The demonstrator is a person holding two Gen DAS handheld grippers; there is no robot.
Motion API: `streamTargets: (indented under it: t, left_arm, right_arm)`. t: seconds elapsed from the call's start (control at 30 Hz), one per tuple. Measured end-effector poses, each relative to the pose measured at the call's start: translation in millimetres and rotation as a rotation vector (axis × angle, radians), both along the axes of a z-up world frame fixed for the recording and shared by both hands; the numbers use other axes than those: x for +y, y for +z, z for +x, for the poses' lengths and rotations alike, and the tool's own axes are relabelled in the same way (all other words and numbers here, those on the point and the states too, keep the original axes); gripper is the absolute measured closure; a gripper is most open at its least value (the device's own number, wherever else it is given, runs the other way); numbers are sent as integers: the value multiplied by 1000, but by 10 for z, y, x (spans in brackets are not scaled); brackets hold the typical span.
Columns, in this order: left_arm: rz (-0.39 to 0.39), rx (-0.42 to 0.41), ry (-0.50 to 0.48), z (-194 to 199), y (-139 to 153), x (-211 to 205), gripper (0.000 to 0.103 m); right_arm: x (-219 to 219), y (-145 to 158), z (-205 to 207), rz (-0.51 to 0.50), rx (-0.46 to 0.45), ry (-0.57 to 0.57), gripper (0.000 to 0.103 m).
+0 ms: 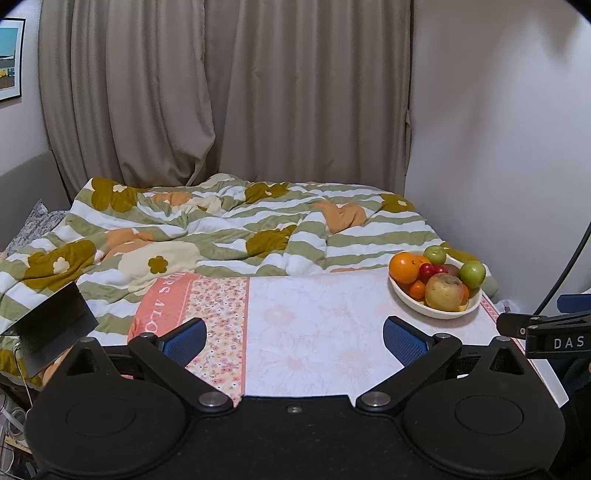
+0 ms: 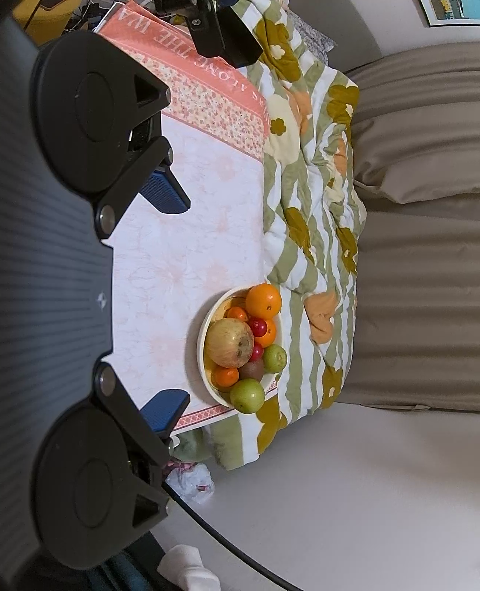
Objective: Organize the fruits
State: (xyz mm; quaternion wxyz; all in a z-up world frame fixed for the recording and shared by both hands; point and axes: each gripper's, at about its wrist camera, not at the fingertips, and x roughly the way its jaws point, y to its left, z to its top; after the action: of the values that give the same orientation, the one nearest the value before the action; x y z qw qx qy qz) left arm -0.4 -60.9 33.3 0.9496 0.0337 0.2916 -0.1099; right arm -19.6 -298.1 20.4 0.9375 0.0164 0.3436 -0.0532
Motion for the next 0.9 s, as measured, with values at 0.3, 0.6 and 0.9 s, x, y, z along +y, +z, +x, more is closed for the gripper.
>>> streamTargets:
  t: [0.3,0.6,0.9]
  left_arm:
    - [10,-2,-9,-21,10,-17,0]
    - [15,-9,-8,-14,-2,-30,0]
    - [18,-17,-2,-14,2,-19,0]
  right_arm:
    - [-5,-5,-67,4,1,-10,0]
    - [-32,-1,-65,0,3,-11,0]
    - [-47,4,-45,1,3,-16,0]
